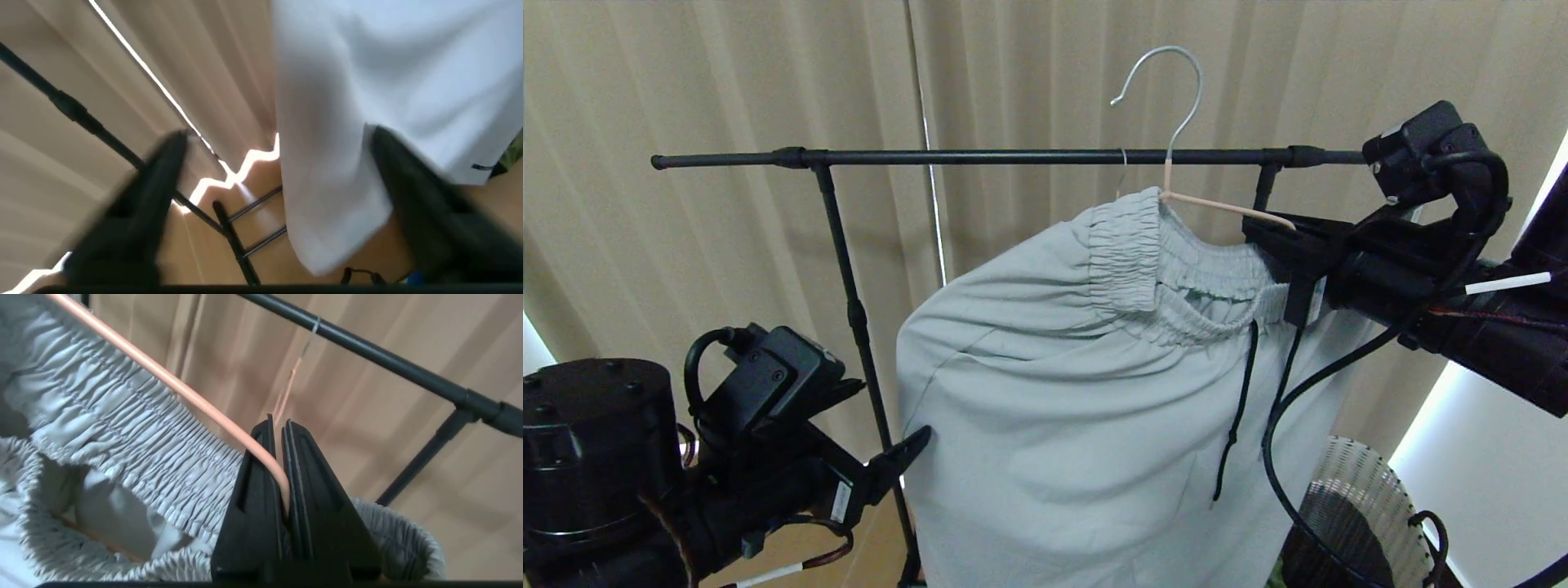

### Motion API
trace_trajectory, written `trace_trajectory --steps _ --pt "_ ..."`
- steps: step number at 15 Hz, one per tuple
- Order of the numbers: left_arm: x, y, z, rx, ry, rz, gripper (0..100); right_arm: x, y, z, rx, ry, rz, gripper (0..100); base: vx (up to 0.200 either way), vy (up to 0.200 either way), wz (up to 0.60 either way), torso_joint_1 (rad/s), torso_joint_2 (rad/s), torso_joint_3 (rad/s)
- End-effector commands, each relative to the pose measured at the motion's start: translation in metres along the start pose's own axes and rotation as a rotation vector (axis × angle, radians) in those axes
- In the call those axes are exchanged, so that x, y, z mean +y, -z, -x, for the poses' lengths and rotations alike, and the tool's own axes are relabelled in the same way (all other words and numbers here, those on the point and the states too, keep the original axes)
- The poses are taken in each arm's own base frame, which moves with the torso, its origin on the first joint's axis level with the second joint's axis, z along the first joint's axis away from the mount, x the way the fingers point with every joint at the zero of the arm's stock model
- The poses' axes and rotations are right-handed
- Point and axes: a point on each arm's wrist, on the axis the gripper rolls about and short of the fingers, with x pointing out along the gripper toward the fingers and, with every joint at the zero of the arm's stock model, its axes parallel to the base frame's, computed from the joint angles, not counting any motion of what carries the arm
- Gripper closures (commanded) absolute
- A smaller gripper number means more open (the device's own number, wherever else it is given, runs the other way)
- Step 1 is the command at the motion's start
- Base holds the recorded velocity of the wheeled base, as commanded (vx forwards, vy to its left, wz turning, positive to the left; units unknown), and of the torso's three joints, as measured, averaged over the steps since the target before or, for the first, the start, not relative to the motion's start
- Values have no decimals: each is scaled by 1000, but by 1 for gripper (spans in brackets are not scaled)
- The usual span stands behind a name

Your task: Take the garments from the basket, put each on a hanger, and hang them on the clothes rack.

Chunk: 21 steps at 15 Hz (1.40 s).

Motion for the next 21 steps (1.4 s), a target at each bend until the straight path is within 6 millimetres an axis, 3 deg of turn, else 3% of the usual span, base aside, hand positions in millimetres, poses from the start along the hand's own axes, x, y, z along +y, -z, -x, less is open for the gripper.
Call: trace_trajectory --steps 1,6,9,12,19,20,21 --pt "1 1 -8 18 -6 3 100 1 -5 4 -18 -3 0 100 0 0 0 0 0 0" --pt "2 2 -13 32 -11 33 100 4 -8 7 -26 -15 1 100 0 0 0 0 0 0" --pt "29 21 -4 87 -147 34 100 0 -7 7 -21 2 1 100 0 0 0 0 0 0" --pt "44 31 0 119 -225 30 100 -3 -6 6 -16 19 1 100 0 0 0 0 0 0" --pt "42 34 1 130 -219 28 100 -8 -3 5 -4 38 2 100 0 0 0 0 0 0" --pt "41 33 1 124 -215 26 0 -8 -3 4 -3 37 2 100 0 0 0 0 0 0" --pt "41 32 1 121 -212 25 0 -8 -3 4 -1 37 2 100 0 0 0 0 0 0"
